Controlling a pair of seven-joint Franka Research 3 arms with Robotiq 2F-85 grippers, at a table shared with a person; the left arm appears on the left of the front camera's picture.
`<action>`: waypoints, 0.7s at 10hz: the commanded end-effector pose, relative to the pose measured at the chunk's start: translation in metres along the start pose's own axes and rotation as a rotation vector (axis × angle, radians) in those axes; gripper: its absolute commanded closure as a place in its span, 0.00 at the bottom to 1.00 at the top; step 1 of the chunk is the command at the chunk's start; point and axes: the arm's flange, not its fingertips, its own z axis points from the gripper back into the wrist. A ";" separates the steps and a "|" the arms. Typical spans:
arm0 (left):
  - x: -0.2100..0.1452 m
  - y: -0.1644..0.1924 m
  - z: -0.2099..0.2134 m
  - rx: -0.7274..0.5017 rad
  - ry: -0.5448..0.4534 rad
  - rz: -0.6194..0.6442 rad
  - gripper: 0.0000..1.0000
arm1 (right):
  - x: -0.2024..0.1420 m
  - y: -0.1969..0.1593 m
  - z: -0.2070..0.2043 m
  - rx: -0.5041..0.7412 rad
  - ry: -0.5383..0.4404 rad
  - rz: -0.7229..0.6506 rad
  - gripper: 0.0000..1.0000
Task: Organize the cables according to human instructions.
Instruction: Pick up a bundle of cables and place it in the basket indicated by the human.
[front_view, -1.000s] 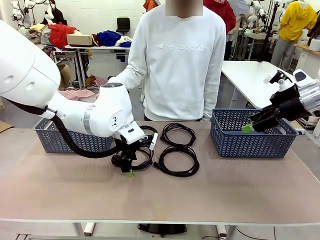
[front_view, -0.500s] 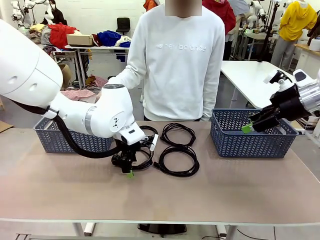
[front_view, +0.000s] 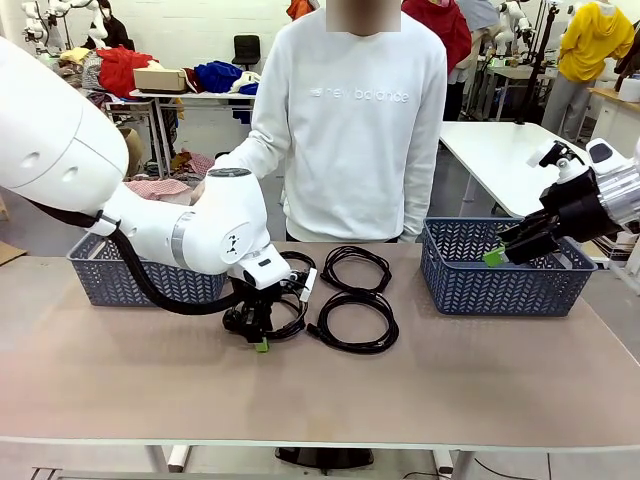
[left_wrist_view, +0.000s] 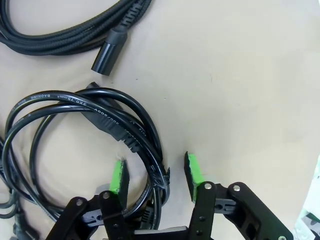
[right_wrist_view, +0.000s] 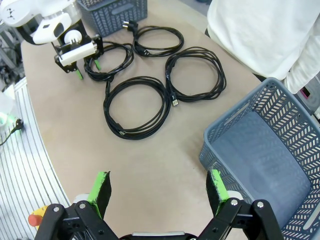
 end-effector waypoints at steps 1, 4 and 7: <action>0.000 0.002 0.002 -0.008 0.025 0.006 0.59 | 0.000 -0.005 -0.001 0.016 -0.027 0.021 0.00; 0.002 -0.006 0.014 -0.019 0.037 0.003 1.00 | 0.000 -0.005 -0.001 0.016 -0.027 0.021 0.00; 0.003 -0.014 0.029 -0.013 0.057 -0.007 1.00 | 0.000 -0.005 -0.001 0.016 -0.027 0.021 0.00</action>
